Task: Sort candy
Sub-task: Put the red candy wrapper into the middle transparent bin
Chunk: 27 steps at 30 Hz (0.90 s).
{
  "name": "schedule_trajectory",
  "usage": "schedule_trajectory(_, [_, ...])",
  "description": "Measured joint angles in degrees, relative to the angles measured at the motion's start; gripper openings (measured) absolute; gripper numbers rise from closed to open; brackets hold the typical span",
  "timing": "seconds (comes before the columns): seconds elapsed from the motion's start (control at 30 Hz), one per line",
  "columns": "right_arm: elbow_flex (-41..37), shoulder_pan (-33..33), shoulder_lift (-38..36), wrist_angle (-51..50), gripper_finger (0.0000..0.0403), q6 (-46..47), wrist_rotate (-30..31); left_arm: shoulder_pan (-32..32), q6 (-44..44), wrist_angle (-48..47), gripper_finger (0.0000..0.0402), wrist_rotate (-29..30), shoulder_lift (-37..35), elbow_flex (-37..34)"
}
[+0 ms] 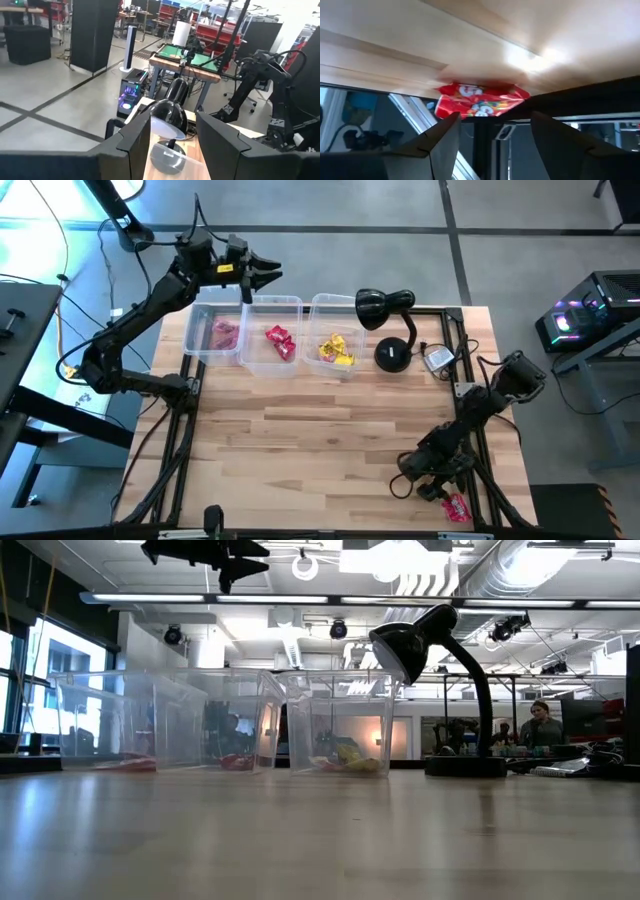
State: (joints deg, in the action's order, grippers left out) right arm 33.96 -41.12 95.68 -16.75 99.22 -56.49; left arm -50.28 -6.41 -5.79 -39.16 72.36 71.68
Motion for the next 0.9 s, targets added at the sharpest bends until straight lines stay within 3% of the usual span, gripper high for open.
schedule_trajectory(0.27, [-3.9,-3.2,0.0,12.7,0.0234,10.2,2.6,0.1,-0.9,-2.0,0.0152,0.9,0.0,0.0])
schedule_trajectory(0.47, [-5.2,-3.6,0.8,13.8,0.0222,11.7,3.3,0.1,-0.9,-2.7,0.0152,0.9,0.0,0.0])
schedule_trajectory(0.57, [-5.2,-3.6,0.9,13.7,0.0177,11.3,3.3,0.1,-0.9,-2.6,0.0152,0.9,0.0,0.0])
schedule_trajectory(0.73, [-5.2,-3.6,1.0,13.8,0.0030,10.5,3.1,0.1,-0.9,-1.4,0.0152,0.9,0.0,0.0])
schedule_trajectory(0.9, [-3.8,-1.7,0.1,11.8,0.0007,6.2,3.3,0.0,-2.4,2.6,0.0152,0.9,-0.4,-0.1])
